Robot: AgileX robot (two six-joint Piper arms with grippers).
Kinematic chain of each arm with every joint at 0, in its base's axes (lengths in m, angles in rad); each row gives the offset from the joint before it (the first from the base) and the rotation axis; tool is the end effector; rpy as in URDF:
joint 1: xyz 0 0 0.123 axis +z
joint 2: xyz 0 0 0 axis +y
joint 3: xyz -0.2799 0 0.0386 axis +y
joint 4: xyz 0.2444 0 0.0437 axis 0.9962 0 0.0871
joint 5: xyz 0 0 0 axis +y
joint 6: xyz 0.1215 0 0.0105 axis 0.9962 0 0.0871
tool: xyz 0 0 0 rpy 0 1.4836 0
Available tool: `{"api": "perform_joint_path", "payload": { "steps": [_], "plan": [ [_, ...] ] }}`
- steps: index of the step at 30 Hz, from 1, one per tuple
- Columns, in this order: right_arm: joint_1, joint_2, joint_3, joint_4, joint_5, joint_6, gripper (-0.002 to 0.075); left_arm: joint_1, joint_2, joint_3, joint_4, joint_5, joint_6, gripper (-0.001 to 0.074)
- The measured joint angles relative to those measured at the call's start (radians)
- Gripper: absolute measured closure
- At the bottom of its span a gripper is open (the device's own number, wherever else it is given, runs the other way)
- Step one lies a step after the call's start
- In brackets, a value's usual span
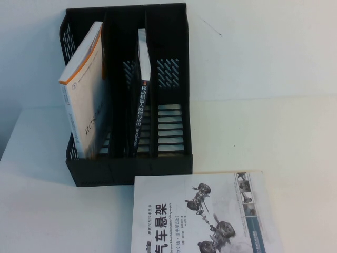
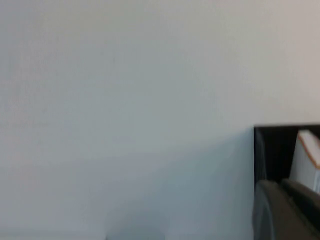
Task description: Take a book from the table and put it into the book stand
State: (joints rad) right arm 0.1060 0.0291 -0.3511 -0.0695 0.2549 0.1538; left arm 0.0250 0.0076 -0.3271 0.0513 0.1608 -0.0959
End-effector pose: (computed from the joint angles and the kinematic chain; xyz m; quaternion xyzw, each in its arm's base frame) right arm 0.0597 0.0042 0.3072 0.0003 0.6503 0.0674 0.7567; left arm 0.0570 0.0024 0.3116 -0.0248 0.6145 -0.0055 0.7885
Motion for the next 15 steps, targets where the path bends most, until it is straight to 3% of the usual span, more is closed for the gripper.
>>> {"api": "perform_joint_path", "payload": {
  "steps": [4, 7, 15],
  "plan": [
    [0.0, 0.127, -0.165, 0.009, 0.257, 0.02, 0.0722, 0.0, 0.117, -0.152, -0.026, 0.329, 0.0, 0.0738],
    [0.0, 0.238, -0.254, 0.061, 0.353, 0.017, 0.0722, 0.0, 0.221, -0.213, -0.134, 0.467, 0.055, 0.0738],
    [0.0, 0.516, -0.302, 0.349, 0.332, -0.081, 0.0723, 0.0, 0.503, -0.225, -0.728, 0.663, 0.574, 0.0738]
  ]
}}
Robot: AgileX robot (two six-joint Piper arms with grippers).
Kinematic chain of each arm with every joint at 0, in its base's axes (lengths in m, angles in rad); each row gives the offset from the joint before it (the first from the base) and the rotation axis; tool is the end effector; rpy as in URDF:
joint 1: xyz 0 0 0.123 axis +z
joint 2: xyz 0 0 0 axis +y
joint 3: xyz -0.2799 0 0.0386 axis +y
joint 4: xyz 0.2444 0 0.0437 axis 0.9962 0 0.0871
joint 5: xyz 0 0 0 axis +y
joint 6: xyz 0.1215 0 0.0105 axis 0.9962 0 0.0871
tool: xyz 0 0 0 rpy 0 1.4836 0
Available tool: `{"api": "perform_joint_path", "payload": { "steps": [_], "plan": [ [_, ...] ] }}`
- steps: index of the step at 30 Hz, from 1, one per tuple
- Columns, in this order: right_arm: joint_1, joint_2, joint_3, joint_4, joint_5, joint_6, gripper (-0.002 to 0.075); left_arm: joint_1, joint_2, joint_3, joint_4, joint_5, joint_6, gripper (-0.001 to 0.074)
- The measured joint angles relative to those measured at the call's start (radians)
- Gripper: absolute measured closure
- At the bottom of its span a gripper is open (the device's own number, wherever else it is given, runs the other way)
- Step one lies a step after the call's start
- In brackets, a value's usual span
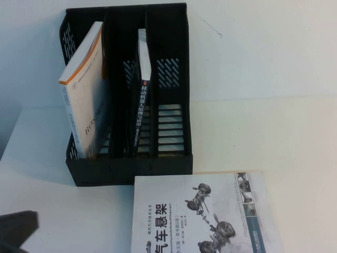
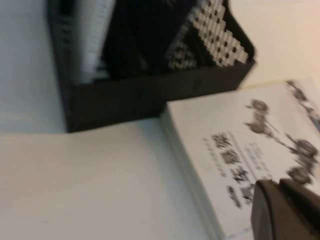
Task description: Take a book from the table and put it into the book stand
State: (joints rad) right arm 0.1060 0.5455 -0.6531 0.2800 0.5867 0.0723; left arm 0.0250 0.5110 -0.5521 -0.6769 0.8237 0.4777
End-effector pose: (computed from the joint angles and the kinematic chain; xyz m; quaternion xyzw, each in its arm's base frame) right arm 0.1285 0.0325 0.3268 0.0398 0.8239 0.1773 0.5368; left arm 0.1095 -0.0534 0.2886 0.0932 0.8552 -0.2069 0.4659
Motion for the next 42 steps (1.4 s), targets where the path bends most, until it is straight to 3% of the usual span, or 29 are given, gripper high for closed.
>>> {"api": "perform_joint_path", "payload": {
  "steps": [6, 13, 22, 32, 42],
  "plan": [
    [0.0, 0.285, 0.0, 0.241, 0.104, -0.281, 0.0723, 0.0, 0.225, 0.0, -0.224, 0.086, 0.188, 0.0738],
    [0.024, 0.632, 0.0, 0.273, 0.094, -0.378, 0.0722, 0.0, 0.467, 0.0, -0.244, 0.032, 0.178, 0.0738],
    [0.22, 0.953, -0.016, 0.095, -0.068, -0.241, 0.0722, 0.0, 0.615, 0.0, -0.242, -0.113, 0.176, 0.0738],
    [0.24, 1.137, -0.144, -0.003, -0.056, -0.143, 0.0722, 0.0, 0.616, -0.001, -0.24, -0.147, 0.176, 0.0738],
    [0.364, 1.146, -0.222, 0.003, -0.035, -0.138, 0.0722, 0.0, 0.616, -0.001, -0.242, -0.15, 0.176, 0.0738]
  ]
}}
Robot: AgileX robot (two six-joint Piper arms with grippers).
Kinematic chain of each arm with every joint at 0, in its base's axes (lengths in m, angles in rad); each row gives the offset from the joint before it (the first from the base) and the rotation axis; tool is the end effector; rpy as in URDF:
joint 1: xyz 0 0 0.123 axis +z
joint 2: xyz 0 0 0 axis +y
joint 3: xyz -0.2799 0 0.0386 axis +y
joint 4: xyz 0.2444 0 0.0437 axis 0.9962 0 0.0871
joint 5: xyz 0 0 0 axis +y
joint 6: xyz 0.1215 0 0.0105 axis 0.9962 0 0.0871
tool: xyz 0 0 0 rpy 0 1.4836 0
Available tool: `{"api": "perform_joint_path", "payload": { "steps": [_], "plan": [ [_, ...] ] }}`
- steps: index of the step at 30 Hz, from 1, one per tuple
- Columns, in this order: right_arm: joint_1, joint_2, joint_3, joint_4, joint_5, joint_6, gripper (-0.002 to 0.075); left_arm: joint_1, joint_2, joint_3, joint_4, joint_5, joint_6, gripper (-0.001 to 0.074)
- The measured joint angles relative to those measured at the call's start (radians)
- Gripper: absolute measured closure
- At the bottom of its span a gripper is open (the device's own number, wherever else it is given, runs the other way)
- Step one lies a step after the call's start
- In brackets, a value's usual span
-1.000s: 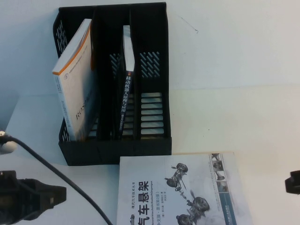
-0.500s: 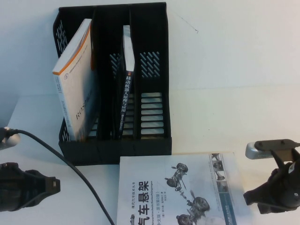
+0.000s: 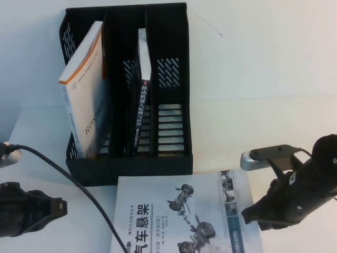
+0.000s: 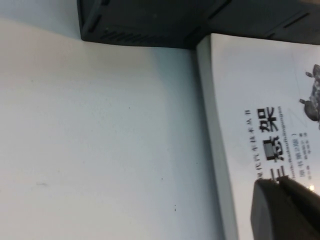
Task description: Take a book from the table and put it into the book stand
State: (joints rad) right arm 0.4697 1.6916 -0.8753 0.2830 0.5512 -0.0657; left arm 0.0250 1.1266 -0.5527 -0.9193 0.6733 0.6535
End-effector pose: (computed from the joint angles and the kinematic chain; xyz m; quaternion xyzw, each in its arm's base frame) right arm 0.2664 0.1552 0.1331 -0.1548 0.9733 0.1174 0.1222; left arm 0.2076 -0.0554 0.2110 0.0020 0.9219 -0.2613 0.2860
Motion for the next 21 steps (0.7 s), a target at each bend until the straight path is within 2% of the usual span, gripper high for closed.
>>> {"api": "perform_joint_path", "payload": {
  "steps": [5, 21],
  "plan": [
    [0.038, 0.0, -0.021, 0.019, 0.0, 0.002, 0.0722, 0.0, 0.0, 0.0, 0.0, 0.0, -0.006, 0.0738],
    [0.076, 0.022, -0.025, 0.081, -0.038, 0.002, 0.0722, 0.0, 0.0, 0.0, -0.02, 0.0, -0.036, 0.0738]
  ]
}}
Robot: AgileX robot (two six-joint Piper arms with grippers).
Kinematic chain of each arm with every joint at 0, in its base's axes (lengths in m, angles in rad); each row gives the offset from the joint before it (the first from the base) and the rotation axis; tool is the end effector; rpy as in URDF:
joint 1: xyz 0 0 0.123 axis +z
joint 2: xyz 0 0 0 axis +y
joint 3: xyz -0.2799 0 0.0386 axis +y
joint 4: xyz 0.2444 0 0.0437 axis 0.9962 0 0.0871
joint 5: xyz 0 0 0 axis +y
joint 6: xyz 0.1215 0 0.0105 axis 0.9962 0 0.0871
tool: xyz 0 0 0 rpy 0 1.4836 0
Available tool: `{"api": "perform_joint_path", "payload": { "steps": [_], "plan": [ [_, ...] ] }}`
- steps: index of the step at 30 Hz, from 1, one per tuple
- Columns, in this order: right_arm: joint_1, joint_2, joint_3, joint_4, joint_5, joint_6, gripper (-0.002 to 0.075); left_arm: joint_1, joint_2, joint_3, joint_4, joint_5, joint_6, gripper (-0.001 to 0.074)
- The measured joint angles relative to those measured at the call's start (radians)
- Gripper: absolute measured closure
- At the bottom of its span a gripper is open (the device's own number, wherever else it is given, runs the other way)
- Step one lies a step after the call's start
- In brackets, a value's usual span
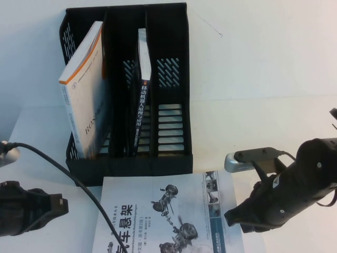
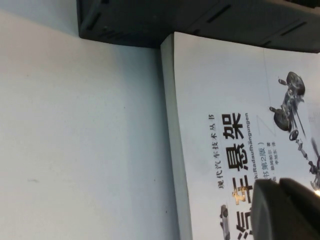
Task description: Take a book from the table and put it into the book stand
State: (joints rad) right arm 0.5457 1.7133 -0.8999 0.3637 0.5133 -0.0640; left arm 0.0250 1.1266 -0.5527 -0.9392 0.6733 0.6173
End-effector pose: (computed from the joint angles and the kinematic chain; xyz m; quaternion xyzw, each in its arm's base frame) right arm 0.2623 0.1842 0.1346 -0.1569 0.9676 0.1490 0.1304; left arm 0.2082 -0.0563 0.2120 -0.0214 0.9193 -0.2732 0.2826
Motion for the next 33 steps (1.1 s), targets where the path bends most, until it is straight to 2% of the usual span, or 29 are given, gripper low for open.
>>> {"api": "perform_joint_path", "payload": {
  "steps": [4, 6, 10, 13, 20, 33],
  "plan": [
    [0.0, 0.008, 0.0, -0.013, -0.004, 0.008, 0.0722, 0.0, 0.0, 0.0, 0.0, 0.0, -0.012, 0.0697],
    [0.002, 0.008, 0.0, -0.034, -0.004, 0.027, 0.0722, 0.0, 0.0, 0.0, 0.0, 0.0, -0.012, 0.0619],
    [0.002, 0.008, 0.0, -0.08, 0.0, 0.055, 0.0722, 0.0, 0.0, 0.0, 0.0, 0.026, -0.012, 0.0416],
    [0.002, 0.011, 0.0, -0.09, 0.002, 0.064, 0.0722, 0.0, 0.002, 0.0, 0.0, 0.067, -0.012, 0.0337],
    [0.002, 0.058, -0.002, -0.064, -0.024, 0.064, 0.0722, 0.0, 0.051, 0.0, 0.004, 0.113, -0.01, 0.0323],
    [0.062, 0.059, -0.092, -0.048, -0.009, 0.042, 0.0722, 0.0, 0.13, -0.004, -0.015, 0.086, 0.011, 0.0323]
  ]
}}
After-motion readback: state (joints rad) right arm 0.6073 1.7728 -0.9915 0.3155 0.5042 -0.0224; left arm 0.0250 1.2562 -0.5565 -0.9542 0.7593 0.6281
